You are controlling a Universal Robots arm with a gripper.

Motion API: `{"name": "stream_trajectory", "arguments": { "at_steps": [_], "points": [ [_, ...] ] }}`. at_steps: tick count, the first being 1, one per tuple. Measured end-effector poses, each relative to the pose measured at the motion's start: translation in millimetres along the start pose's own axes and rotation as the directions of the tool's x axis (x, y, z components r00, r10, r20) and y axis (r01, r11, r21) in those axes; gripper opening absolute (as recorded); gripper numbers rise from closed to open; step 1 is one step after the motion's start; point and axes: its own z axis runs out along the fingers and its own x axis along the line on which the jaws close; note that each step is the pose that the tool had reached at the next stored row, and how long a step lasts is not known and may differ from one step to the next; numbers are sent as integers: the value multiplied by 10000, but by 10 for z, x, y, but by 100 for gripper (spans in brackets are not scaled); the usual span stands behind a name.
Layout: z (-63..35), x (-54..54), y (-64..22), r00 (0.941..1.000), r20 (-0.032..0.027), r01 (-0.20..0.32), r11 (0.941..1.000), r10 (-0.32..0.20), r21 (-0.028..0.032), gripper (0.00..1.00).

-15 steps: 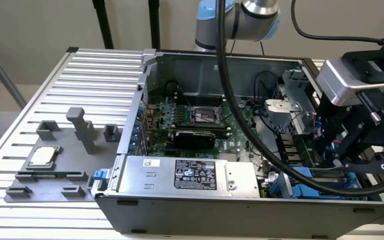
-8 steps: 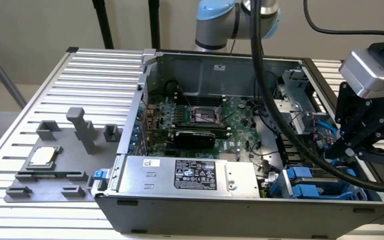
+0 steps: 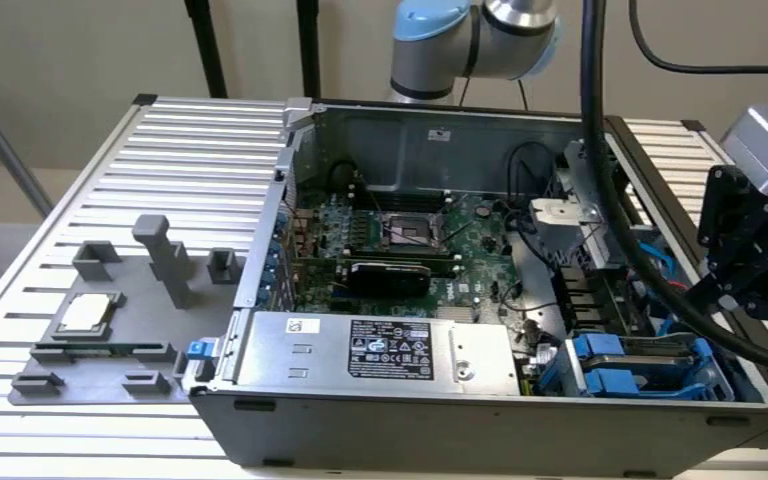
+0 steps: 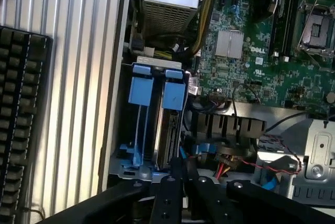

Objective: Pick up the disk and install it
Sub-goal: 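Insert the first disk wire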

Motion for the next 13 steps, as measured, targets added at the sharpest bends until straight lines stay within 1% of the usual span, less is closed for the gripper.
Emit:
{"name": "stream_trajectory", "arguments": {
  "at_steps": [6,13],
  "points": [
    [114,-72,-42,10000,-9,6,10000,-6,-5,0],
    [225,-69,-44,10000,-9,73,10000,-73,-36,0]
  ]
}}
